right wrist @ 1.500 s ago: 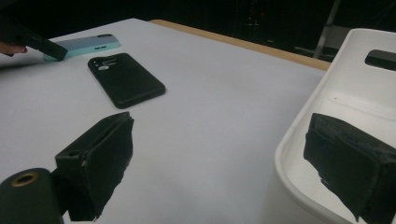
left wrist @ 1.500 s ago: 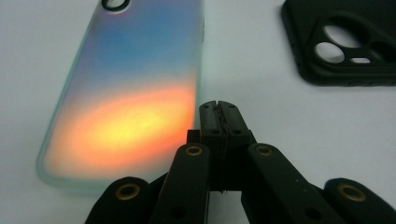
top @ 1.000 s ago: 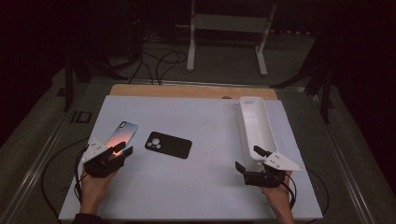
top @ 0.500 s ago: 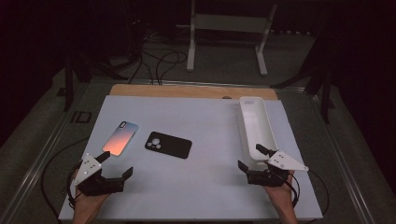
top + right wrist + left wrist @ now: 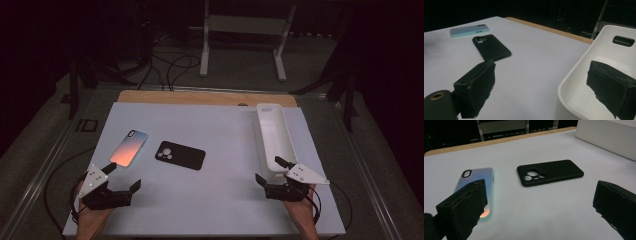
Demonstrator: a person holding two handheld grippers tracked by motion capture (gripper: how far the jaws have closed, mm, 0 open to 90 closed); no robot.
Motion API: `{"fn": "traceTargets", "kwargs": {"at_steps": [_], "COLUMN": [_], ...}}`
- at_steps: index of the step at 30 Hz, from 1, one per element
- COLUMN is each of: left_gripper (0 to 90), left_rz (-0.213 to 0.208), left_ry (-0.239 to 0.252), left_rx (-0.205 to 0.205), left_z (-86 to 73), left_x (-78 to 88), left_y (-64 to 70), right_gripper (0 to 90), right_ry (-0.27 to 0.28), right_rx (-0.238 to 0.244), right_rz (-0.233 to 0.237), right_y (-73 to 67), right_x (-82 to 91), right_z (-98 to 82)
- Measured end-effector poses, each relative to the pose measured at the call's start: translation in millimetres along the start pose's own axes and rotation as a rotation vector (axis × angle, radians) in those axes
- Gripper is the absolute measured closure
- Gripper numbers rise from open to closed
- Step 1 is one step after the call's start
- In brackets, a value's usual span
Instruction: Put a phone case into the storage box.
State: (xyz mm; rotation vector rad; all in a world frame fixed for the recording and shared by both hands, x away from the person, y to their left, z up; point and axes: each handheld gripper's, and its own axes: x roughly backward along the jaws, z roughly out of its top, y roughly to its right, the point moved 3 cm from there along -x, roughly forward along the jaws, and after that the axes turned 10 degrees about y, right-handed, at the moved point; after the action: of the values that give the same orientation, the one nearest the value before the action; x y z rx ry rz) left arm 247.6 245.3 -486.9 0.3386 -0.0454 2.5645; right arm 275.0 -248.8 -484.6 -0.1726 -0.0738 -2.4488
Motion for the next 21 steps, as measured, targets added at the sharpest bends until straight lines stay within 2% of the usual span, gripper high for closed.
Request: {"fn": "traceTargets", "kwargs": {"at_steps": [6,8,17,21], "left_gripper": [0.0,0.0,0.0,0.0], "left_rz": [0.009,0.008,0.058,0.071], "left_ry": [-0.031,-0.054,-0.155,-0.173], "left_rx": [-0.003,0.001,-0.013,-0.017], "left_z": [4.5,7.9,18.6,19.9], "left_x": [-3.1,-4.4,-13.9,-18.2], "left_y": [-1.6,-4.8,-24.7,-30.6], "right_gripper": [8.1,8.1,8.1,8.1], "right_ry": [-0.007,-0.007,-0.001,-0.003], "right_rx": [0.0,0.003,-0.001,0.0], "right_rz": [-0.002,-0.004,-0.012,-0.013], "right_y": [1.5,1.6,6.0,5.9], "right_x": [-2.0,-2.6,-2.5,-3.3], "right_z": [-1.0,-0.7,0.9,1.0]}}
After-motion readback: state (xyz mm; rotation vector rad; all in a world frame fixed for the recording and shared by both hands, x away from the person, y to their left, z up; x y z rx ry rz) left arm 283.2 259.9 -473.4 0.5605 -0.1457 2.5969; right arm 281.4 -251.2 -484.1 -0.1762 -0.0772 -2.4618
